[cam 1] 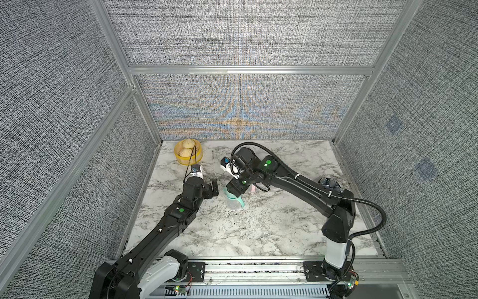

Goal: Assemble the baby bottles
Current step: Close the lid on the baby bottle, then reset both arms

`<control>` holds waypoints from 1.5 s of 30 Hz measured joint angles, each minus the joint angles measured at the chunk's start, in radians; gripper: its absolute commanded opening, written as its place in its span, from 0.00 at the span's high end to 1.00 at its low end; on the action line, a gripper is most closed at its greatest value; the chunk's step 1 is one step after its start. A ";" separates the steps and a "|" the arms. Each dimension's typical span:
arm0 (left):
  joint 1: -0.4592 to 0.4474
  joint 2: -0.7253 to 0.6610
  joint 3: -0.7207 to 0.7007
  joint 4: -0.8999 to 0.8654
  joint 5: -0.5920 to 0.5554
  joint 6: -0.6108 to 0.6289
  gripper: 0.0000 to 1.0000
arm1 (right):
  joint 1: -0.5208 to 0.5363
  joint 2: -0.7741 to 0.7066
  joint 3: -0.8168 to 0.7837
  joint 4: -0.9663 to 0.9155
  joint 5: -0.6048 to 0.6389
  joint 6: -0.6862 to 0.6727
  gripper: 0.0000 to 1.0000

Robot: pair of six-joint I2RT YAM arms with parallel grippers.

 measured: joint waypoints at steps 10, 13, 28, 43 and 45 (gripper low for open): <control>0.006 0.143 0.248 -0.049 -0.053 0.178 0.00 | -0.136 -0.351 -0.335 0.159 0.154 0.048 0.01; 0.046 0.203 0.285 -0.031 -0.056 0.304 0.00 | -0.181 -0.463 -0.475 0.217 0.209 0.068 0.01; 0.294 0.368 -0.084 0.359 0.182 0.456 0.01 | -0.590 -0.765 -0.998 0.529 0.398 0.164 0.01; 0.407 0.503 -0.242 0.818 0.320 0.378 0.01 | -0.774 -0.642 -1.489 1.274 0.338 0.055 0.01; 0.412 0.512 -0.245 0.853 0.316 0.360 0.00 | -0.782 -0.597 -1.511 1.387 0.315 0.050 0.01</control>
